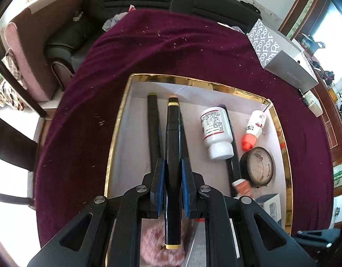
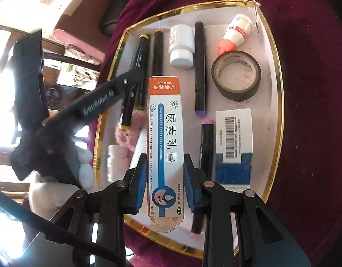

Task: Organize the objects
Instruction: 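Carry the marker and ointment box over the tray with both grippers, then lower the marker and ointment box into the tray and open both grippers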

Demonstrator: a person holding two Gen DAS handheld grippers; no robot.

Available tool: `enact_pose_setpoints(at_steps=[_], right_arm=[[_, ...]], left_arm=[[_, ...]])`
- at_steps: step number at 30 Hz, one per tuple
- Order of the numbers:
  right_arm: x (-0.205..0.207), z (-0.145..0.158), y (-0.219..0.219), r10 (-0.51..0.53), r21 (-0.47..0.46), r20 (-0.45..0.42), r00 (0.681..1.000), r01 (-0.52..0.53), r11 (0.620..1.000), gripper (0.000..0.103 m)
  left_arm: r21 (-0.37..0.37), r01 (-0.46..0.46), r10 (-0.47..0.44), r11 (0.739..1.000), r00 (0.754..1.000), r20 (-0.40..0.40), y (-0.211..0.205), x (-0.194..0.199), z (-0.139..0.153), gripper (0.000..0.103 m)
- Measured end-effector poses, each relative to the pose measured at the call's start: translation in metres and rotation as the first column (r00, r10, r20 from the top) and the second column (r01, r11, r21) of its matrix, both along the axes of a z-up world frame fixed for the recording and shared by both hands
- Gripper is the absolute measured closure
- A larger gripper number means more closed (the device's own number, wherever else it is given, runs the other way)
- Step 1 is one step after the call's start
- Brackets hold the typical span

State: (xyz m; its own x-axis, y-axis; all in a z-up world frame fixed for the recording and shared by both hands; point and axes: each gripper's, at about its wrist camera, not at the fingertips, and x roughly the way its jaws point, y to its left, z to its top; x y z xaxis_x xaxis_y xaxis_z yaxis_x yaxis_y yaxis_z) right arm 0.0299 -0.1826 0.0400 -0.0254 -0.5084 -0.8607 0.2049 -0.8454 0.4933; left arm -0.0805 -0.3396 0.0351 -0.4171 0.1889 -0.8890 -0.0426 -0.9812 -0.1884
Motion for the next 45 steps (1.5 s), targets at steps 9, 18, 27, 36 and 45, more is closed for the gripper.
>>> enact_pose_setpoints(at_steps=[9, 18, 27, 36, 45], right_arm=[[-0.003, -0.022, -0.009, -0.003, 0.035, 0.032, 0.999, 0.002, 0.999, 0.075], [-0.006, -0.027, -0.019, 0.011, 0.056, 0.026, 1.000, -0.013, 0.998, 0.075], [-0.002, -0.029, -0.032, 0.060, 0.057, 0.041, 0.997, -0.062, 0.996, 0.075], [0.000, -0.026, -0.037, 0.078, 0.063, 0.036, 0.996, -0.080, 0.995, 0.068], [0.001, 0.002, -0.018, 0.088, -0.010, -0.029, 0.996, -0.088, 0.996, 0.057]], left_arm=[[0.053, 0.030, -0.030, 0.998, 0.999, 0.011, 0.015, -0.017, -0.006, 0.092], [0.058, 0.021, -0.022, 0.998, 1.000, 0.019, 0.026, -0.029, -0.010, 0.092], [-0.002, -0.041, 0.041, 0.999, 0.998, 0.052, 0.011, -0.014, -0.010, 0.091], [0.043, -0.102, 0.099, 0.994, 0.994, 0.052, 0.003, -0.002, -0.011, 0.088], [0.039, -0.144, 0.144, 0.989, 0.989, 0.010, 0.016, 0.017, 0.017, 0.071]])
